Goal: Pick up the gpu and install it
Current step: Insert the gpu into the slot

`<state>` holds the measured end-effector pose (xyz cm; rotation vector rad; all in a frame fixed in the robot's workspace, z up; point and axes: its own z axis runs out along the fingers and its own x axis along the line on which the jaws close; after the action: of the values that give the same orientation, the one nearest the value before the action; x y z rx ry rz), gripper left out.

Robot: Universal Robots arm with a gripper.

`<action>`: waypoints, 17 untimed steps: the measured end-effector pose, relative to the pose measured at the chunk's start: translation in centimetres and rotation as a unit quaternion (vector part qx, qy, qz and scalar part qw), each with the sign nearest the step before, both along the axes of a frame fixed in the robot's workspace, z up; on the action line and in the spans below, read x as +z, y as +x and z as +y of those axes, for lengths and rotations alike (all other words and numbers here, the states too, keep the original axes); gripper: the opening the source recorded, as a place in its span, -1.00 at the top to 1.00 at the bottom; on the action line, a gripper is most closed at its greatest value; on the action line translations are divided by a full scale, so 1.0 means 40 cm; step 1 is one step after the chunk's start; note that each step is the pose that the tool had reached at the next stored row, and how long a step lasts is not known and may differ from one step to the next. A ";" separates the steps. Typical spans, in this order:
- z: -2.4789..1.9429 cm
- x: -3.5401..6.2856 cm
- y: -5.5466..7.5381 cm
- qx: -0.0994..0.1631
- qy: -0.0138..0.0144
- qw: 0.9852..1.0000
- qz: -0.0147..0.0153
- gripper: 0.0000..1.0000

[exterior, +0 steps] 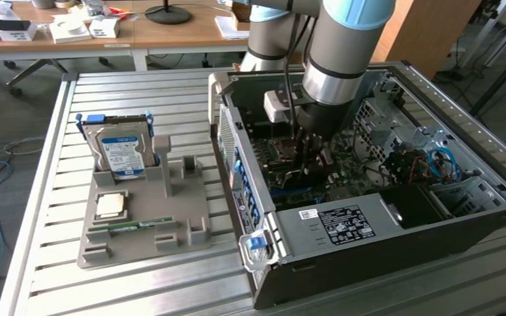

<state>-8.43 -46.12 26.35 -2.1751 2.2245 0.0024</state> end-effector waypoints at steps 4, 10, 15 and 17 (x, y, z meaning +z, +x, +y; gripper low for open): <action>0.000 0.035 0.000 0.000 0.000 1.000 0.000 0.22; 0.000 0.085 0.000 0.000 0.000 1.000 0.000 0.22; 0.000 0.126 0.001 0.000 0.000 1.000 0.000 0.22; 0.000 0.141 0.001 0.000 0.000 1.000 0.000 0.22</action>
<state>-8.41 -46.12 31.97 -2.1752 2.2245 0.0023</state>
